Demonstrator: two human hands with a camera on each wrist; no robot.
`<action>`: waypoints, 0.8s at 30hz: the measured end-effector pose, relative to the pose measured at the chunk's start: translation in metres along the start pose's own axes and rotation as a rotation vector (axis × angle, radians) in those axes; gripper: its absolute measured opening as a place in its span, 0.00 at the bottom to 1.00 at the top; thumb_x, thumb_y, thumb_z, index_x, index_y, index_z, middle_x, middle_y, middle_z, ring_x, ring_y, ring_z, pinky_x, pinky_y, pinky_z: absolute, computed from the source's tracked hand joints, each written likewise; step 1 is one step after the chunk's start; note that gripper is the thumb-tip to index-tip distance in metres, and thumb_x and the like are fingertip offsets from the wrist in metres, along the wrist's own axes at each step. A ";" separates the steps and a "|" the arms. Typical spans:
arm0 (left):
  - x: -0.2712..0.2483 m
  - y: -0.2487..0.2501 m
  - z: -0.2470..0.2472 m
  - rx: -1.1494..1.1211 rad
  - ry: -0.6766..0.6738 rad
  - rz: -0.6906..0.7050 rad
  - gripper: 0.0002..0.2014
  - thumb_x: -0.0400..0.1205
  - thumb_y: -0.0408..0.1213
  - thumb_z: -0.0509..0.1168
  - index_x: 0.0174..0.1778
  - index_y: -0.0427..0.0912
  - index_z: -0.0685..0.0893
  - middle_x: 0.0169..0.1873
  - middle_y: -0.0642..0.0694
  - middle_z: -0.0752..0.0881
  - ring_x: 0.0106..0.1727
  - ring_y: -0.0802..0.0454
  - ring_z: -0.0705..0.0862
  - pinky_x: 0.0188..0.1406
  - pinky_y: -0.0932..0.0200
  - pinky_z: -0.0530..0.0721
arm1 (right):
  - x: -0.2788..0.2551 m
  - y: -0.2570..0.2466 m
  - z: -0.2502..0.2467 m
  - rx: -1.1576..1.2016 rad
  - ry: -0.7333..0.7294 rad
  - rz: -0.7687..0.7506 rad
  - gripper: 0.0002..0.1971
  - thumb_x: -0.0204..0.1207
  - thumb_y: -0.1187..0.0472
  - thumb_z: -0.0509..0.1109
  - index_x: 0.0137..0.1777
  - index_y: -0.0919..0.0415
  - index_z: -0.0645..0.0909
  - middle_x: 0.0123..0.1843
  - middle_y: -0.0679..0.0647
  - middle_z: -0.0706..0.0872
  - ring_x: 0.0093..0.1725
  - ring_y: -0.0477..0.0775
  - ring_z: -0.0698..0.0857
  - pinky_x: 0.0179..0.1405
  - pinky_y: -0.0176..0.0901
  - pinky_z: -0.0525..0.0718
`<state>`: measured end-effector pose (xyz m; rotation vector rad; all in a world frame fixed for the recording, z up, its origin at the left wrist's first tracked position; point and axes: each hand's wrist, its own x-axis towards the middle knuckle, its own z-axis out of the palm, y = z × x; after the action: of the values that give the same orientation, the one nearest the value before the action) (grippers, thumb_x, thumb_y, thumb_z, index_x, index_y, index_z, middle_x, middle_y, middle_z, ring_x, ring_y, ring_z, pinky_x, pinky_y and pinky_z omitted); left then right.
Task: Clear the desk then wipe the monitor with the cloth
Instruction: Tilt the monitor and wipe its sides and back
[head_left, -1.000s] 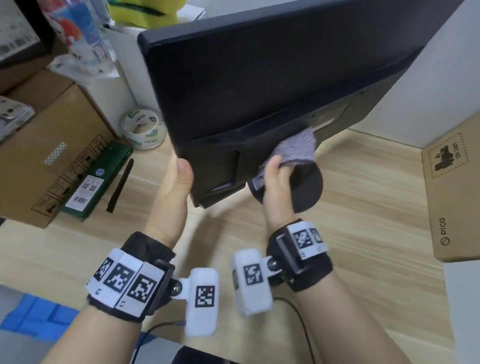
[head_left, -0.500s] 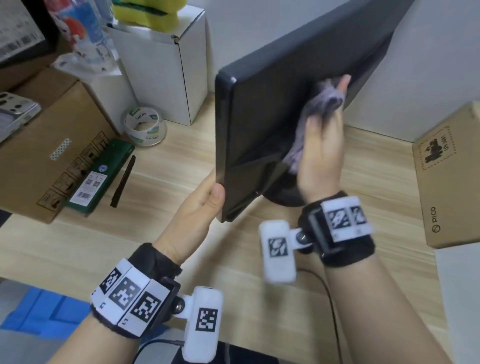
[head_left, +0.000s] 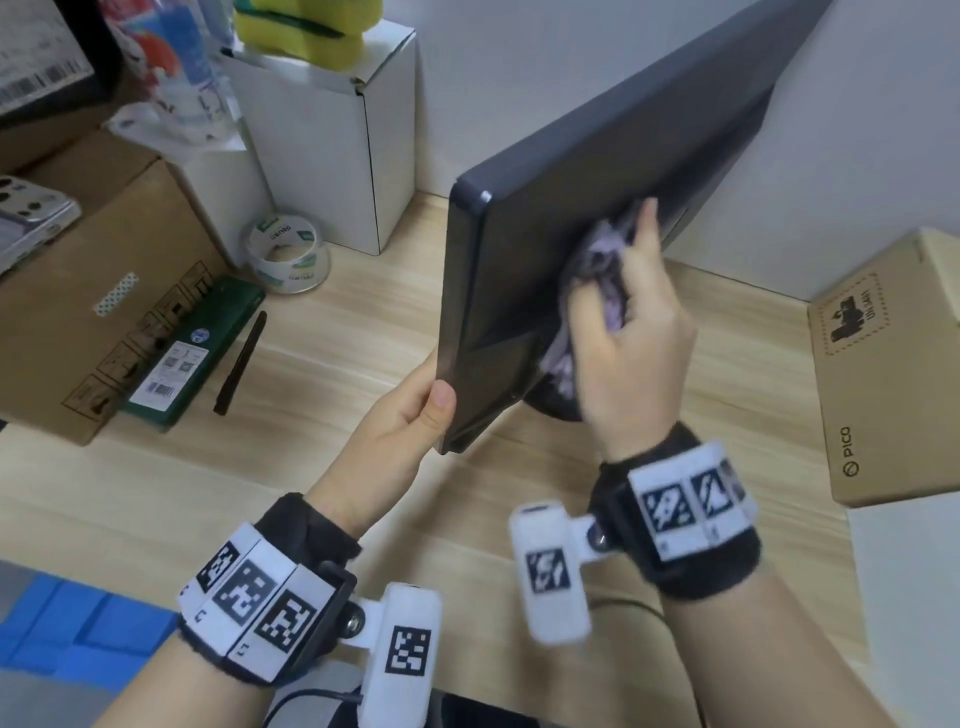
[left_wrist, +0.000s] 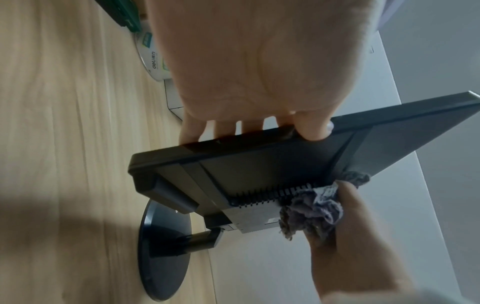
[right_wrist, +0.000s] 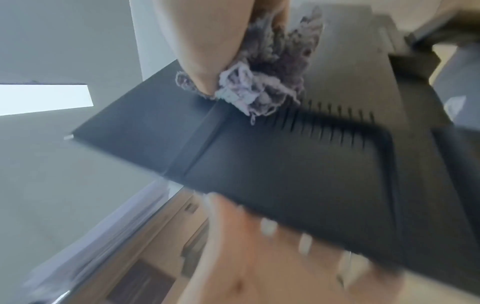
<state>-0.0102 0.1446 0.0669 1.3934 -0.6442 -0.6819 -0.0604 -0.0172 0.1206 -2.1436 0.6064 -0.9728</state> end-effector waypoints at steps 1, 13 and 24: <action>0.000 0.000 0.000 -0.004 0.001 0.004 0.34 0.73 0.69 0.56 0.71 0.53 0.73 0.63 0.63 0.82 0.63 0.63 0.79 0.66 0.62 0.75 | -0.009 -0.005 0.001 0.019 -0.020 -0.028 0.09 0.77 0.62 0.63 0.51 0.63 0.83 0.80 0.60 0.66 0.62 0.59 0.85 0.58 0.41 0.81; 0.004 0.007 -0.002 -0.016 0.006 0.029 0.22 0.72 0.69 0.56 0.58 0.67 0.82 0.46 0.55 0.83 0.48 0.58 0.78 0.54 0.55 0.78 | 0.074 0.061 -0.013 0.047 0.124 0.027 0.14 0.73 0.56 0.68 0.53 0.62 0.87 0.68 0.57 0.82 0.60 0.39 0.79 0.56 0.26 0.76; 0.011 0.009 -0.003 -0.032 0.001 -0.009 0.21 0.71 0.68 0.58 0.53 0.64 0.84 0.46 0.51 0.85 0.43 0.54 0.81 0.49 0.68 0.79 | 0.192 0.119 -0.032 -0.198 0.083 0.316 0.16 0.66 0.56 0.59 0.22 0.59 0.59 0.23 0.42 0.66 0.26 0.46 0.62 0.28 0.41 0.66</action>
<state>0.0000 0.1385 0.0762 1.3677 -0.6247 -0.6957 0.0163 -0.2317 0.1342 -2.0972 1.0848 -0.8588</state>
